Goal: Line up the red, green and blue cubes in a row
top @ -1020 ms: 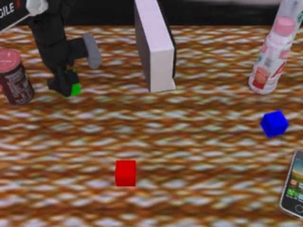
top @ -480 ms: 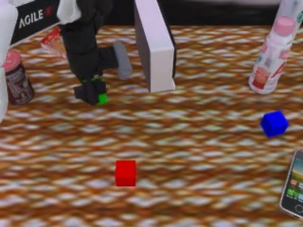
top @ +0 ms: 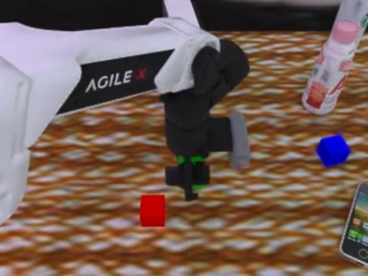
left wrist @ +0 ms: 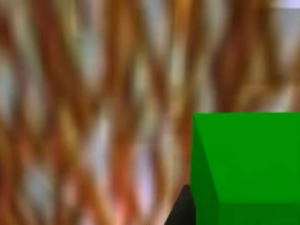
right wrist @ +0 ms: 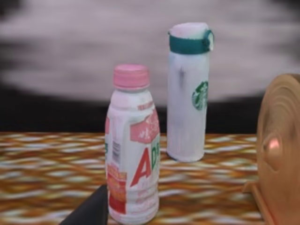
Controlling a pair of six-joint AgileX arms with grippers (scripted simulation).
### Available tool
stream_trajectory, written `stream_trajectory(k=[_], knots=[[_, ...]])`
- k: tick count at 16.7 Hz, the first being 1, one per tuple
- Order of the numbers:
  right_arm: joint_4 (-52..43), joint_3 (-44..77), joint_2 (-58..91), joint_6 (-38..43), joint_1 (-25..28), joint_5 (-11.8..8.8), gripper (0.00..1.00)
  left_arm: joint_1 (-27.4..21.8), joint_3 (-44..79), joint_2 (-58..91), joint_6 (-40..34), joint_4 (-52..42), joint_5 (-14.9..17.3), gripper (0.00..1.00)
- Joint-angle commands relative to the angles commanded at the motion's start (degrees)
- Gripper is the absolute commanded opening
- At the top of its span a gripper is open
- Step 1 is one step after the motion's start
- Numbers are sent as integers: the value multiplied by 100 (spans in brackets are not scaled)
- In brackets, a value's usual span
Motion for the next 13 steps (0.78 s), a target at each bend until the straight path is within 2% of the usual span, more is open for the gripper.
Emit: stream_trajectory(k=[2,8,13], knots=[[0,0,0,0,0,0,100,-233,-187,-161,-130,71,-4,0],[0,0,0,0,0,0,100,-237,-253,-115,-141,158,-12,0],[0,0,0,0,0,0,100,-269,-751,276,-176,1029,-1,0]])
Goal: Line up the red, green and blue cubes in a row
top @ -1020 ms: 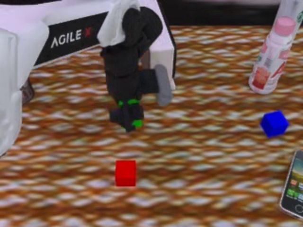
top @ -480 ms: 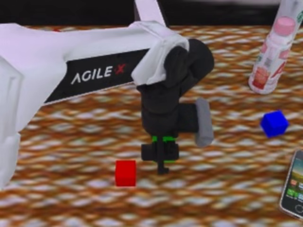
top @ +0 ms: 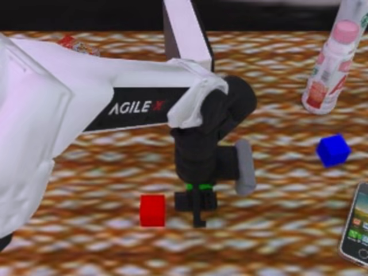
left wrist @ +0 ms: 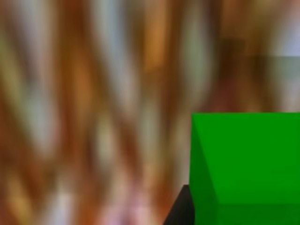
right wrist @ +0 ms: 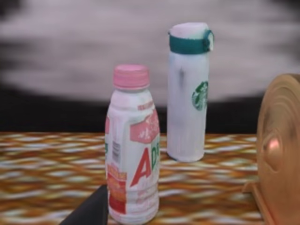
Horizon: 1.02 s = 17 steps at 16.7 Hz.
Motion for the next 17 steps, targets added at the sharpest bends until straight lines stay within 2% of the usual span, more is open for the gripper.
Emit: stream_trajectory(k=[3,7,17], knots=[[0,0,0,0,0,0,100,-28,-170,146,0,364,2,0],[0,0,0,0,0,0,100,-29,-173,149,-1,371,1,0],[0,0,0,0,0,0,100,-29,-173,149,-1,371,1,75]])
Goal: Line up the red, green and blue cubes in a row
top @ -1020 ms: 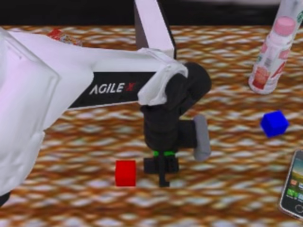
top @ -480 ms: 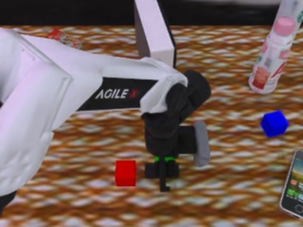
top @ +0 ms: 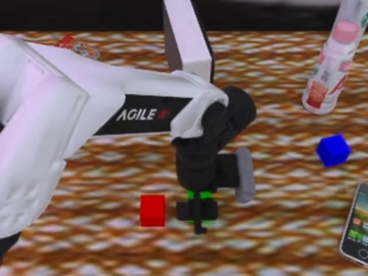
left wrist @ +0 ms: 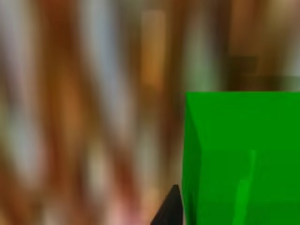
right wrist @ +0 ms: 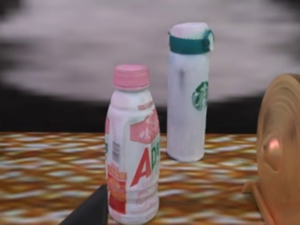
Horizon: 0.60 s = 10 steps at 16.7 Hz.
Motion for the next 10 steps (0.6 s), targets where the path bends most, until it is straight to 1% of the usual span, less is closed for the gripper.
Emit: stream_trajectory(k=[3,4,10], knots=[[0,0,0,0,0,0,100,0,0,0,0,0,0,98],[0,0,0,0,0,0,100,0,0,0,0,0,0,100],[0,0,0,0,0,0,100,0,0,0,0,0,0,100]])
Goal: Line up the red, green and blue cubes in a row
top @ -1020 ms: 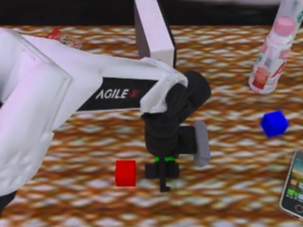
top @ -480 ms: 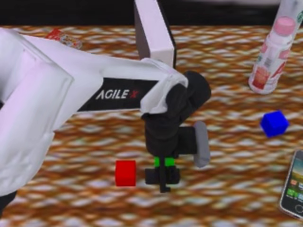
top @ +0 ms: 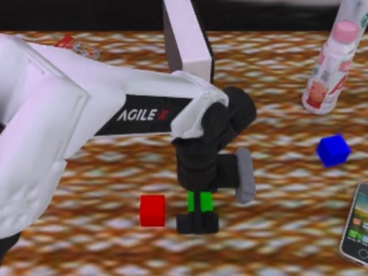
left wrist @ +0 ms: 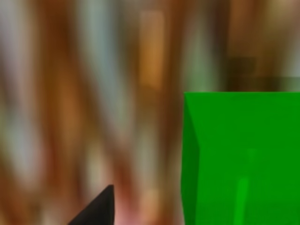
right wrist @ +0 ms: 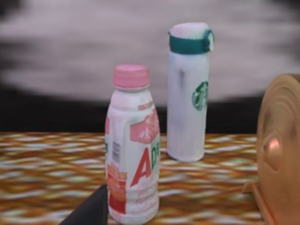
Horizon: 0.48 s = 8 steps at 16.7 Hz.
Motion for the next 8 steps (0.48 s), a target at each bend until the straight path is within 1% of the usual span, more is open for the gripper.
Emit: stream_trajectory(k=[4,8], knots=[[0,0,0,0,0,0,100,25,64,-34,-4,-100,-12,100],[0,0,0,0,0,0,100,84,479,-270,-15,-830,-12,100]])
